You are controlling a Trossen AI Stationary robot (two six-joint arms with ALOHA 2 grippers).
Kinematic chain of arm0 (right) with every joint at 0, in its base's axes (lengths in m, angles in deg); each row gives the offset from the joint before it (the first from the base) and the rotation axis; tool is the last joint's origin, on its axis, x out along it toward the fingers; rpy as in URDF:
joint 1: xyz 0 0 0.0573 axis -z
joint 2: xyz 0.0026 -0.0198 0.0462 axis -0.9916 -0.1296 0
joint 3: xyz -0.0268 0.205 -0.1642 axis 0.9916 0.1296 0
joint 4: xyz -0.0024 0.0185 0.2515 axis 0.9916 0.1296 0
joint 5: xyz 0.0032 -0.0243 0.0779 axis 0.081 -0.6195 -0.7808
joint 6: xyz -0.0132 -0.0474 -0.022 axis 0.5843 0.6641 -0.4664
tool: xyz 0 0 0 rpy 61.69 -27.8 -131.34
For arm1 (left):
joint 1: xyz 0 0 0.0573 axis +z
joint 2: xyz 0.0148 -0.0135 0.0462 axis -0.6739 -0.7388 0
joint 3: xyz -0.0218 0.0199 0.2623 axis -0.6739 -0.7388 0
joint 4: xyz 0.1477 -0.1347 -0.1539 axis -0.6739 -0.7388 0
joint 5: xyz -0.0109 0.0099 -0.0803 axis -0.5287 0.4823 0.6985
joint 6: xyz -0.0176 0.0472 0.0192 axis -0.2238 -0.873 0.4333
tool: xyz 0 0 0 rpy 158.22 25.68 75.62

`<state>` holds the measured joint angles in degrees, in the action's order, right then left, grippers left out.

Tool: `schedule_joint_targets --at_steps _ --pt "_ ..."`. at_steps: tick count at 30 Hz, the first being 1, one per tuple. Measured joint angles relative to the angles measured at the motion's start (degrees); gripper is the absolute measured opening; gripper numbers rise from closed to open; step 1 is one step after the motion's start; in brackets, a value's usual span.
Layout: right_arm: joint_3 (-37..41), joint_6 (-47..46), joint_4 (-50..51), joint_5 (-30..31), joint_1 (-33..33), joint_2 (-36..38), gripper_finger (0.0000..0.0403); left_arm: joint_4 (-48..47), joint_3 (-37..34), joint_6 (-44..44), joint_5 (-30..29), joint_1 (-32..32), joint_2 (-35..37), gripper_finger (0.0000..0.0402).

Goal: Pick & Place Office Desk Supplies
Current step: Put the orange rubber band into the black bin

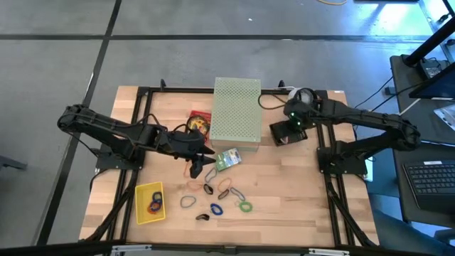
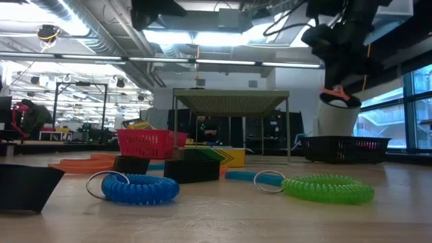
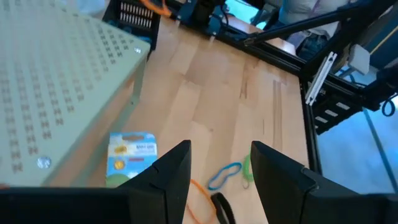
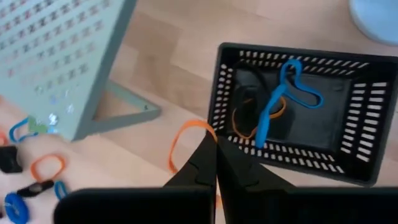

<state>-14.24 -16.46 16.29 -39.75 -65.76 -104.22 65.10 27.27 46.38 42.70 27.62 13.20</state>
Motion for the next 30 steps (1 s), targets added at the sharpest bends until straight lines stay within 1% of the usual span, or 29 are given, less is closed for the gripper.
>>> schedule_joint_targets --at_steps 5,10,16,23,27,30 --pt "0.0 1.2 0.0 -1.9 3.5 -2.0 0.0 -0.1 0.0 -4.6 2.9 3.5 0.0 0.0161" --pt "0.0 3.2 0.0 -2.6 5.8 -4.3 0.0 -0.1 0.0 -8.4 8.1 8.3 0.0 0.0161" --pt "0.0 8.5 -0.1 -4.0 8.3 -7.9 0.0 -0.1 0.0 -8.7 14.7 14.0 0.0 0.0161" --pt "0.0 13.6 -0.2 -5.6 10.8 -11.7 0.0 -0.1 0.0 -9.3 15.3 16.8 0.0 0.0161" --pt "0.0 15.9 0.6 -3.8 10.8 -13.2 0.0 -0.1 0.0 -8.9 14.9 17.4 0.0 0.0161" --pt "0.0 17.7 2.8 -0.9 11.0 -14.4 0.0 -0.1 0.0 -8.9 14.8 17.6 0.0 0.0161"
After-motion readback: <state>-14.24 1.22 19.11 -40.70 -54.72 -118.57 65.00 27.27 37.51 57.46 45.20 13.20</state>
